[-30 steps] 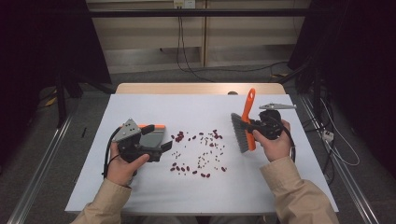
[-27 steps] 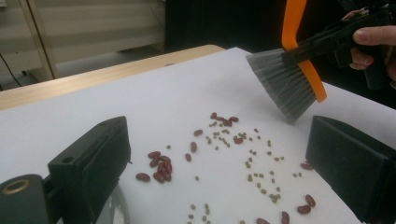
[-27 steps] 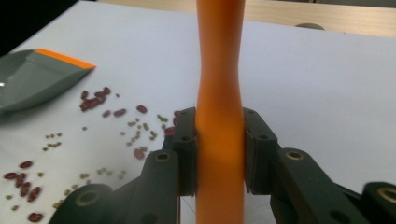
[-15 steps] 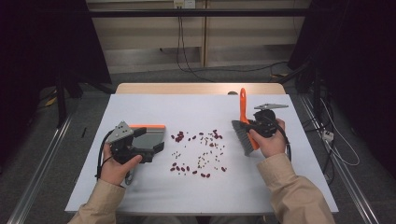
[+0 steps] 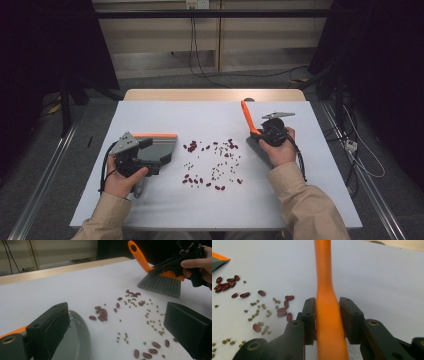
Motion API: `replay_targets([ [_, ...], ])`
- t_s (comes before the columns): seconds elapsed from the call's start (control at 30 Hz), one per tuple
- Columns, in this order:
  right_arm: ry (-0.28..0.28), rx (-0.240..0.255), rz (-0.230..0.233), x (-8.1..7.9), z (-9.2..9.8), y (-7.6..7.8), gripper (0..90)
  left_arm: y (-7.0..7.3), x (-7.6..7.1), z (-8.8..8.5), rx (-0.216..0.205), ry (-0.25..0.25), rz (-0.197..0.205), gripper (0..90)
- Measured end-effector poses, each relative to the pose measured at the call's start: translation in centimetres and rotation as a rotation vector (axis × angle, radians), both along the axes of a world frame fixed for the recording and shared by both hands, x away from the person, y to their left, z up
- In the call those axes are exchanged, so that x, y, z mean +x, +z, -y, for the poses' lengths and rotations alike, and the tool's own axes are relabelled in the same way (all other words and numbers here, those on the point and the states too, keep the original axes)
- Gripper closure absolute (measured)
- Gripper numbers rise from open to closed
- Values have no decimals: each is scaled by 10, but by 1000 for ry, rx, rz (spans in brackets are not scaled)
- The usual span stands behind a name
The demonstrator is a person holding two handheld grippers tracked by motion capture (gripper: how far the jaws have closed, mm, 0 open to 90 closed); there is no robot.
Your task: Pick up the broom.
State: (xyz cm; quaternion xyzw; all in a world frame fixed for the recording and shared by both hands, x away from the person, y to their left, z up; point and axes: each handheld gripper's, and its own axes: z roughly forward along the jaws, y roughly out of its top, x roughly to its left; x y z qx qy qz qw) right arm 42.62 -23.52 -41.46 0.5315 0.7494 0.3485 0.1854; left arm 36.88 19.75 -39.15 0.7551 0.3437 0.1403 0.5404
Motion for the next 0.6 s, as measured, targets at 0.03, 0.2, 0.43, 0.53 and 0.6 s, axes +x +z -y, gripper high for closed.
replay_targets([
  [0.03, 4, -4, -9, -1, 0, 1, 643, -1, 0, 0, -7, 2, -1, 63],
  [0.2, 21, -40, -11, -10, 5, 6, 577, -1, -1, -2, -1, 2, 3, 63],
  [0.43, 22, -37, -12, -28, 16, 12, 587, -1, -3, -3, 1, -2, 12, 63],
  [0.53, 31, -43, -17, -32, 18, 8, 634, -1, -4, -5, 1, 0, 13, 63],
  [0.6, 39, -52, -39, -33, 17, 3, 668, -2, -5, -5, 8, -5, 14, 63],
])
